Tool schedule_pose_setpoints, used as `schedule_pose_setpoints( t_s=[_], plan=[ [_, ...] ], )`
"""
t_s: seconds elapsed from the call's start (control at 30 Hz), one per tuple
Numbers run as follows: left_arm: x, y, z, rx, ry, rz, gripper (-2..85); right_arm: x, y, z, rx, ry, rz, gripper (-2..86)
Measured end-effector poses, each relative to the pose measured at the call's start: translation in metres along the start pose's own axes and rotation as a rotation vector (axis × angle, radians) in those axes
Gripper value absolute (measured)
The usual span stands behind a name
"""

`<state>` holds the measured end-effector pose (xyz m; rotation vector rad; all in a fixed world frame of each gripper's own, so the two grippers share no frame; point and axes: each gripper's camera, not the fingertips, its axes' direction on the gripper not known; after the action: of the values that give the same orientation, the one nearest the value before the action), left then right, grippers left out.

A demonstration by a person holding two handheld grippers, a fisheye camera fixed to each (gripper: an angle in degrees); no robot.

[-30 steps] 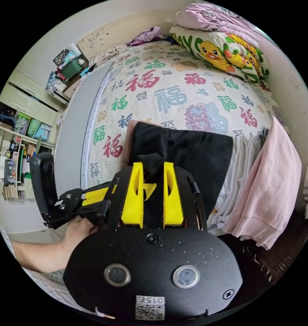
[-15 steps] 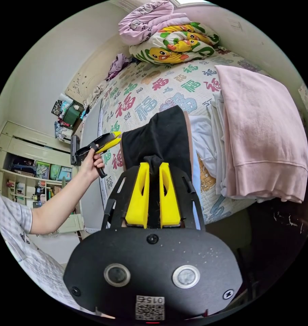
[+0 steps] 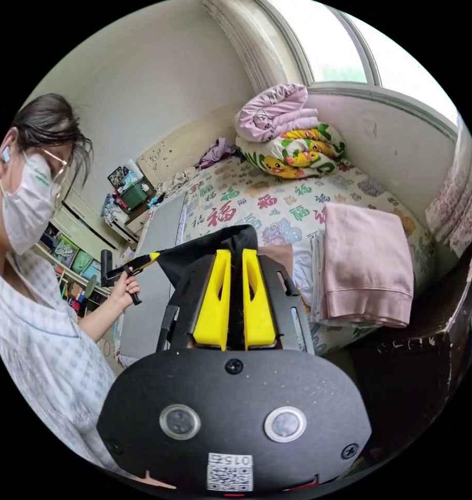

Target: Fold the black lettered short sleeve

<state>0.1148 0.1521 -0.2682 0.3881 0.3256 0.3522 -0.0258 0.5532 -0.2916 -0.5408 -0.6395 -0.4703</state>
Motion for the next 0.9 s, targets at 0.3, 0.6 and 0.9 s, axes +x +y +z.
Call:
schedule_pose_setpoints(
  t_s=[0.3, 0.6, 0.9],
  plan=[
    [-0.086, 0.104, -0.33, 0.172, -0.142, -0.087, 0.4, -0.143, -0.019, -0.016, -0.007, -0.275, 0.119, 3.9],
    [-0.166, 0.224, -0.535, 0.178, -0.242, -0.245, 0.5, -0.3, -0.095, -0.021, -0.233, -0.385, 0.091, 3.7],
    [-0.315, 0.286, -0.552, 0.153, -0.337, -0.391, 0.3, -0.374, -0.273, 0.041, -0.449, -0.345, -0.086, 3.6]
  ],
)
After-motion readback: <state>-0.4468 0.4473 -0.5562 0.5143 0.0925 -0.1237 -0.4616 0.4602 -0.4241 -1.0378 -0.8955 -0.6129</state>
